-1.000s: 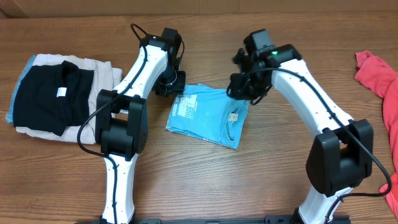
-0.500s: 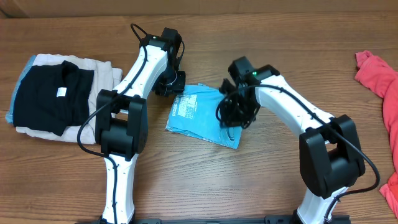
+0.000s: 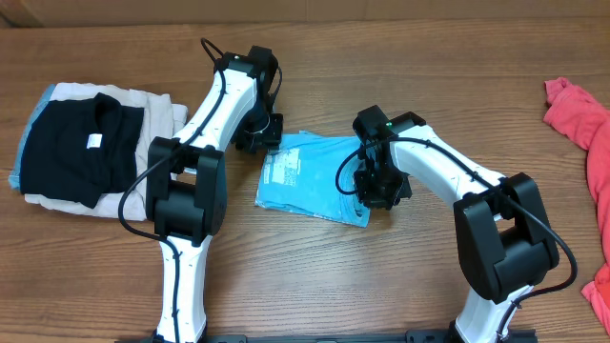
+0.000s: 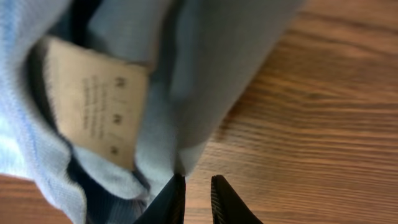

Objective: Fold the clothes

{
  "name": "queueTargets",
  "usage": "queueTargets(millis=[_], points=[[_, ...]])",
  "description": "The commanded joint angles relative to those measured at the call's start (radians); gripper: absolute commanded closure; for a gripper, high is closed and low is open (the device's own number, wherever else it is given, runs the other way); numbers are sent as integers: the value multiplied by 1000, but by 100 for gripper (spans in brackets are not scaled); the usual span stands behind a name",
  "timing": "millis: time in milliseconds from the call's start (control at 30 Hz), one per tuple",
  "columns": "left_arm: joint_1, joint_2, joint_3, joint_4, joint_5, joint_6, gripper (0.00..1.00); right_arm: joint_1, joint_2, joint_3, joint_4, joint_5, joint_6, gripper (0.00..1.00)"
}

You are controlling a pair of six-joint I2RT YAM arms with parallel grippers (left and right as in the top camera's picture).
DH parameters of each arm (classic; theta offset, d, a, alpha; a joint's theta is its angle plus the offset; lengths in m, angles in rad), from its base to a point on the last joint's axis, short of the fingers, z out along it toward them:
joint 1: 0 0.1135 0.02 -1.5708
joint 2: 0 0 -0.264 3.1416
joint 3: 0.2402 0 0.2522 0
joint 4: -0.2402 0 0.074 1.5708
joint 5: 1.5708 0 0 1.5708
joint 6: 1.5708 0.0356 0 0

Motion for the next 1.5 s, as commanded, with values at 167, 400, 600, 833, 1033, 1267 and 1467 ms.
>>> queueTargets(millis=[167,400,600,833,1033,1267,1467], points=[[-7,9,10,-34,7,23,55,-18,-7,9,-36,105,89,85],[-8,9,-8,-221,-68,-109,57,-50,-113,112,-46,-39,-10,81],[-8,10,-35,-197,-67,-112,57,-40,-124,129,-45,-151,-95,72],[-8,9,-36,-172,-67,-112,56,-21,-116,100,-24,-151,-95,72],[-8,9,-36,-167,-68,-112,55,-19,-97,63,14,-178,-94,73],[-8,9,-36,-166,-68,-112,55,-19,-87,17,81,-243,-94,73],[-8,9,-36,-166,-68,-112,55,-19,-79,-27,166,-245,-93,73]])
